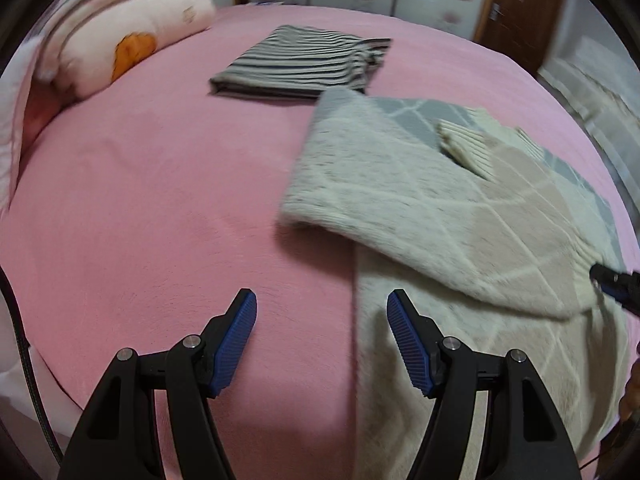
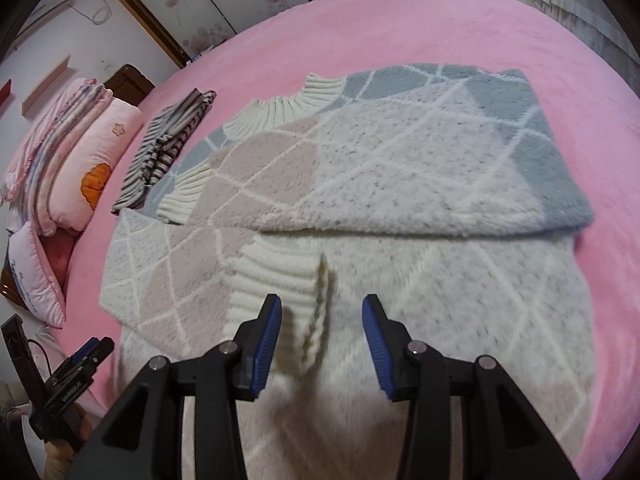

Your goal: Fold small clothes

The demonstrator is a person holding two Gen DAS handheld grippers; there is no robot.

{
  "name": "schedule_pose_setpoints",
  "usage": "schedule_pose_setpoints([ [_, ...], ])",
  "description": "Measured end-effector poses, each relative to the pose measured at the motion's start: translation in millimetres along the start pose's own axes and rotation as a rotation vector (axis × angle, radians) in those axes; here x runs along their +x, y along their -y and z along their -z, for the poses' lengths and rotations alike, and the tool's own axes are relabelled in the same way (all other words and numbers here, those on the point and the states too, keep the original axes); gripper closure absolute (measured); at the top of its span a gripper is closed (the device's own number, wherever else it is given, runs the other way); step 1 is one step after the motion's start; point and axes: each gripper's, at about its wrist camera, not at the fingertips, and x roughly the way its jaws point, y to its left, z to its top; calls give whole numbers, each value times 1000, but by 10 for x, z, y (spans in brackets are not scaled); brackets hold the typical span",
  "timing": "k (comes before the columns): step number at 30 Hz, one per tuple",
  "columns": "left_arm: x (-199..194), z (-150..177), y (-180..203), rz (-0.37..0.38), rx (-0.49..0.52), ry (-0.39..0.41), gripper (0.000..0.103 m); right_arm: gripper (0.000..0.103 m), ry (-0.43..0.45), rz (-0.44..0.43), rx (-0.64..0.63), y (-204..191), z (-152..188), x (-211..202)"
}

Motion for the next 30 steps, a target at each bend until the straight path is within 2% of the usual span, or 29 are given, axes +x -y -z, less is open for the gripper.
schedule_pose_setpoints([
  [4,137,-34,-41,3,-41,-28,36,61,0,-7,-55,-106,-52,111],
  [6,182,-43,-28,5,-53,-33,36,76,1,3,-110,-206,-59,133],
  [7,204,-56,-24,7,-58,-32,36,92,7,21,-139,-258,-69,109],
  [8,223,-70,-15,10,-62,-30,36,94,16,16,-159,-304,-89,61],
  [15,331,-236,95,16,-78,0,36,95,285,39,-378,-920,-582,-827],
  [17,380,-285,134,12,-88,8,36,95,328,32,-416,-1063,-761,-988],
  [22,468,-325,199,-4,-100,10,36,95,370,-37,-536,-1515,-1042,-1231],
  [27,531,-329,189,-23,-108,9,34,95,412,-128,-692,-2148,-933,-1437],
  [30,561,-361,158,-24,-127,2,34,95,468,-119,-747,-2373,-903,-1528],
])
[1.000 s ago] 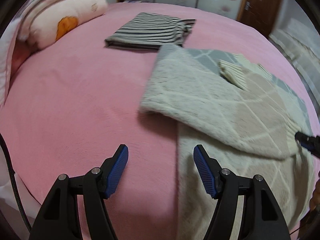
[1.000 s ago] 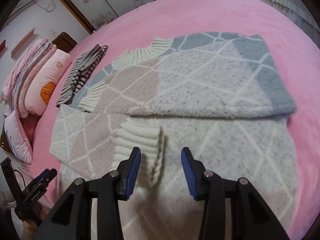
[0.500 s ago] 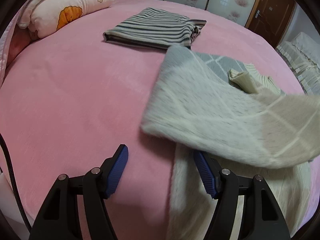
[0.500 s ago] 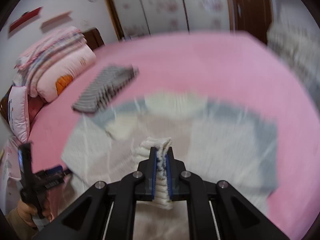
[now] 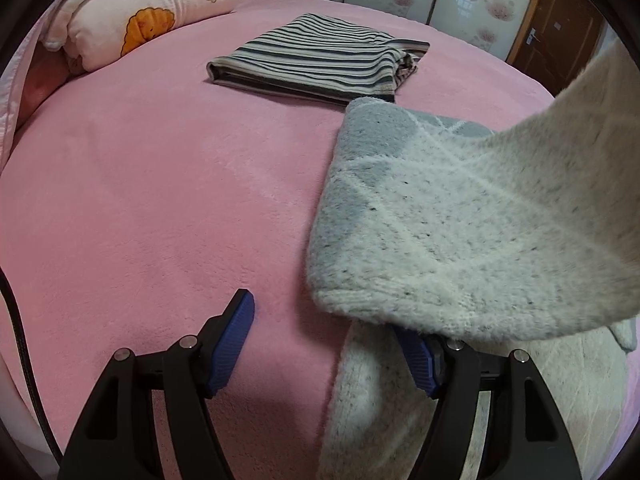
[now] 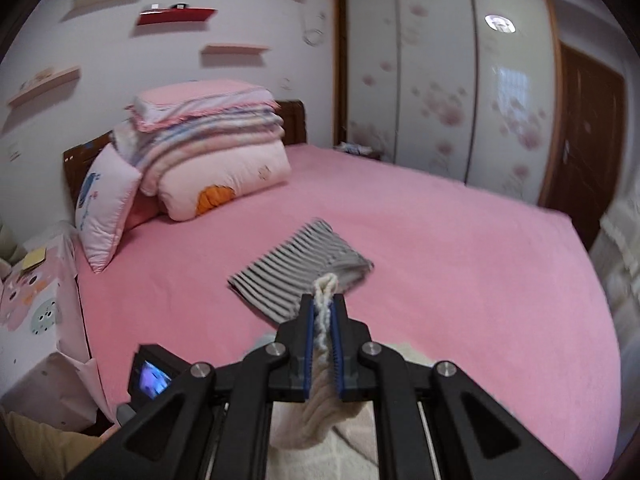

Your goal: Fold small clothes

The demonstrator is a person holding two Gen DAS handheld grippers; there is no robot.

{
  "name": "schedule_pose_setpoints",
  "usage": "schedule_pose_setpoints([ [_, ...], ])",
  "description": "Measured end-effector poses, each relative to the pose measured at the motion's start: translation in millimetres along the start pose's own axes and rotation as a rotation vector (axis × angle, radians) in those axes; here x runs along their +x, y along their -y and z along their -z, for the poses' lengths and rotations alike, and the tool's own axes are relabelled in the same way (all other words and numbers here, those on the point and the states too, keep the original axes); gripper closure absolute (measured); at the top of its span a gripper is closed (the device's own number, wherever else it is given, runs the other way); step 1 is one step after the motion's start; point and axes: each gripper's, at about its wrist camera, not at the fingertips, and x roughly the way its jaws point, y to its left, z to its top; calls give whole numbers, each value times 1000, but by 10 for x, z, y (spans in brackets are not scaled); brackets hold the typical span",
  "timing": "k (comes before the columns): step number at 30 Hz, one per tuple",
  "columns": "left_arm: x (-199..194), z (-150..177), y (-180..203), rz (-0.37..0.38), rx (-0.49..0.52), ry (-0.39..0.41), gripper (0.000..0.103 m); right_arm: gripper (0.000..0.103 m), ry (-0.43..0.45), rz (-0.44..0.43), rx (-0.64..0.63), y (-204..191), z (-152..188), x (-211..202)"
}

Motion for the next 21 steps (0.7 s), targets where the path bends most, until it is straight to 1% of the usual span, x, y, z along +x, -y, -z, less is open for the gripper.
schedule_pose_setpoints([
  [2,9,-31,-2,-5,-8,1,34,95,12,16,-12,-6,-77,6],
  [5,21,-62,15,-21,-10,2,33,95,22,75,-7,117,-152,13],
  [7,32,-80,24,-26,-15,2,33,95,22,145,-13,273,-151,18],
  [10,52,-94,39,-31,-16,-2,33,95,-12,242,11,601,-49,78],
  [12,68,-104,56,-31,-12,-7,33,95,-50,297,48,876,84,116],
  [15,92,-119,69,-27,-19,-16,33,97,-123,382,124,1354,398,184],
  [16,103,-123,68,-29,-25,-21,33,103,-138,407,143,1471,486,197],
  [20,133,-131,49,-22,-45,-33,32,103,-235,450,274,1979,918,309],
  [21,133,-132,52,-23,-44,-33,32,103,-260,453,293,2051,1015,341],
])
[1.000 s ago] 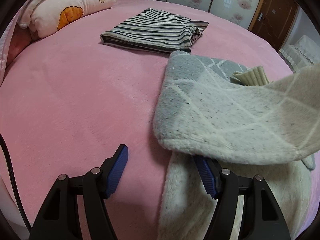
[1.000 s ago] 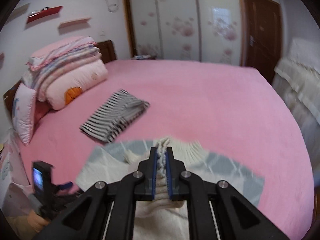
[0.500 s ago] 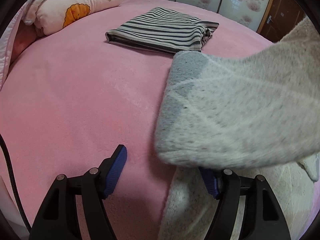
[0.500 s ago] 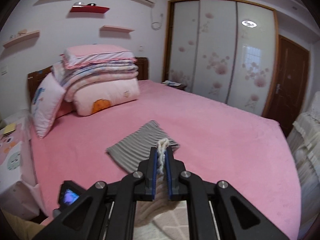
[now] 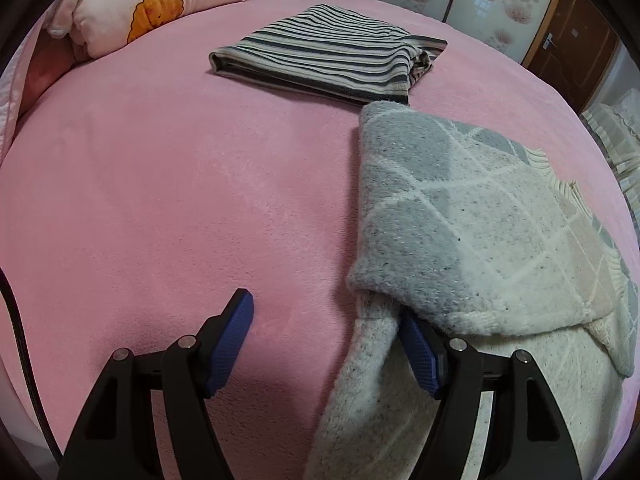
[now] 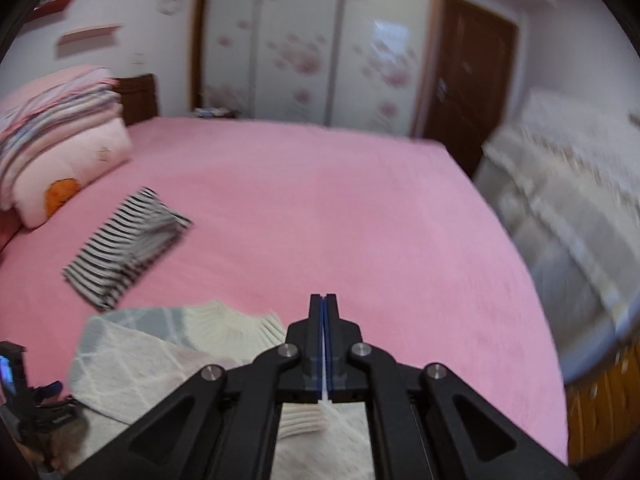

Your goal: Fold small clothes

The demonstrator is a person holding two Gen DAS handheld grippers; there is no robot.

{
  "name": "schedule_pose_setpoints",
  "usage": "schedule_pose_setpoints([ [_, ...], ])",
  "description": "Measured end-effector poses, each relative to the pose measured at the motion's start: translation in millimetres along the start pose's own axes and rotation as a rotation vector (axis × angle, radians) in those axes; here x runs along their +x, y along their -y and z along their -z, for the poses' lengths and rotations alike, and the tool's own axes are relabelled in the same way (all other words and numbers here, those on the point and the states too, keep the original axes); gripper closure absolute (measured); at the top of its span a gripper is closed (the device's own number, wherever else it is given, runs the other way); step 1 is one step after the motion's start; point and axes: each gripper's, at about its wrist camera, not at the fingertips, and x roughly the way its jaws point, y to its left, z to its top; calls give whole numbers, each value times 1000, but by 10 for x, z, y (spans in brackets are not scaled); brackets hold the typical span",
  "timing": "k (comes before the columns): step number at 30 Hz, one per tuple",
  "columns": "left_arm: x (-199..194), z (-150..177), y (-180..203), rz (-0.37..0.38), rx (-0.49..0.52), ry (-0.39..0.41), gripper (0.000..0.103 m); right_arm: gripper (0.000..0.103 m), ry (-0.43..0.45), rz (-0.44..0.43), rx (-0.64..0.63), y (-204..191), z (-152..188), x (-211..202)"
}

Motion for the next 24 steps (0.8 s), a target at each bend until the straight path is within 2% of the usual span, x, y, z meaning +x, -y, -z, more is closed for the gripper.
schedule_pose_setpoints([
  [2,8,-13,0,0,0,-3,32,103,-67,-7,30,104,187,165],
  [5,15,-21,7,-6,3,-7,32,103,-165,-73,83,126,453,386],
  [9,-4,-24,77,-42,29,5,31,98,-252,-100,121,164,715,613],
  [14,-28,-11,147,-70,60,23,31,72,-329,-188,285,325,902,873],
  [20,-18,-27,93,-33,43,17,31,71,-393,-246,403,359,1040,1153],
  [22,-15,-31,39,-3,22,11,38,71,-408,-259,406,310,1085,1223],
  [24,-16,-32,-4,58,13,2,61,77,-408,-243,375,243,1107,1222],
])
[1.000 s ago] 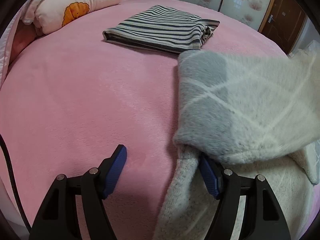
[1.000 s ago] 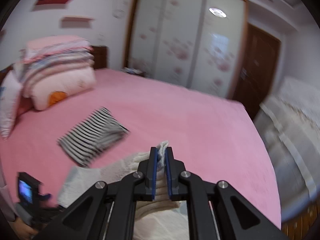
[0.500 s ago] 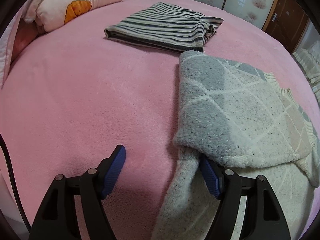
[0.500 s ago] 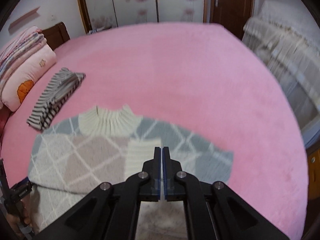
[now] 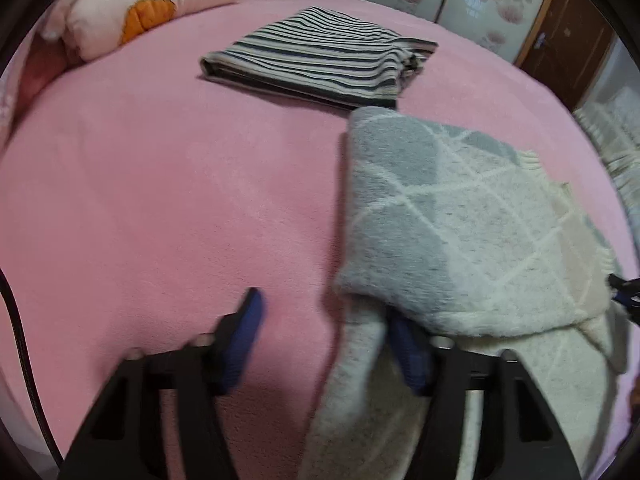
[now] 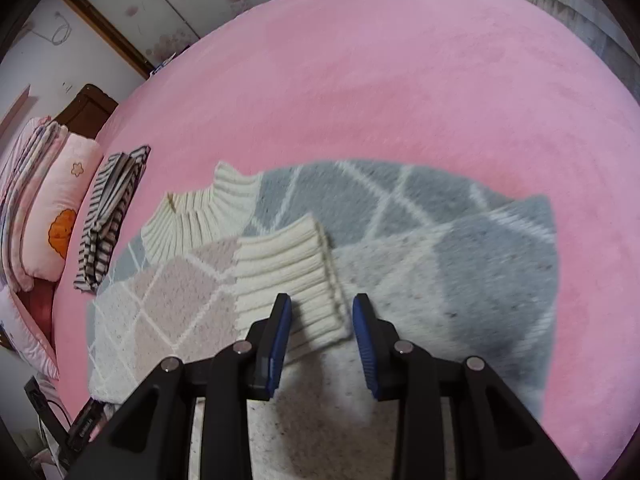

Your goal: Fold small clothes

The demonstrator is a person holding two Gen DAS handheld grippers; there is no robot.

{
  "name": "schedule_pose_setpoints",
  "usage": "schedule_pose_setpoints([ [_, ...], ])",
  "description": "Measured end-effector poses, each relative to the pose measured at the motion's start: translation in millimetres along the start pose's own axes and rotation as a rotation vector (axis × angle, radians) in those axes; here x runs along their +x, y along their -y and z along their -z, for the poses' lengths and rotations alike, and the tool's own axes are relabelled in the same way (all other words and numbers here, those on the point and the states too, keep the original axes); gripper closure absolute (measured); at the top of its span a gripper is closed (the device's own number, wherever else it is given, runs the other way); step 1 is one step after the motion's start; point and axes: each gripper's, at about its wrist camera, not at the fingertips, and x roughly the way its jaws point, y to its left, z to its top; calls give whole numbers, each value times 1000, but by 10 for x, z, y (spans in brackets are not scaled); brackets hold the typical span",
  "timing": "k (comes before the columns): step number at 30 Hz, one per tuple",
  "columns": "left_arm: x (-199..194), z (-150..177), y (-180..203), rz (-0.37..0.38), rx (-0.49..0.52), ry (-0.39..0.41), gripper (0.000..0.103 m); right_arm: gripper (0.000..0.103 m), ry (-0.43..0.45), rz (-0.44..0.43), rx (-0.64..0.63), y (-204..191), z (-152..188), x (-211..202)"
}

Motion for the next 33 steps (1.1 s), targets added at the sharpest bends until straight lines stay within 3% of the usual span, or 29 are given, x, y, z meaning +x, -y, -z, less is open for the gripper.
schedule_pose_setpoints([
  [2,-25,11,4,34,13,-3,77,90,13,28,-28,-48,19,-35],
  [4,-66,27,22,46,27,0,84,92,52,32,-43,-64,56,-169],
  [10,-125,51,-119,94,-53,-14,85,94,164,88,-62,-62,226,-594],
  [15,-103,95,-287,146,-159,-33,85,94,130,149,-79,6,375,-448],
  [23,-56,154,-398,168,-235,-49,84,93,104,149,-32,144,486,-276],
  [28,-90,168,-448,189,-257,-56,79,86,122,177,-14,210,538,-432],
  [31,-182,177,-429,164,-209,-48,68,86,132,175,-2,287,609,-567],
  [33,-275,191,-439,124,-174,-33,53,86,141,173,3,333,668,-675],
])
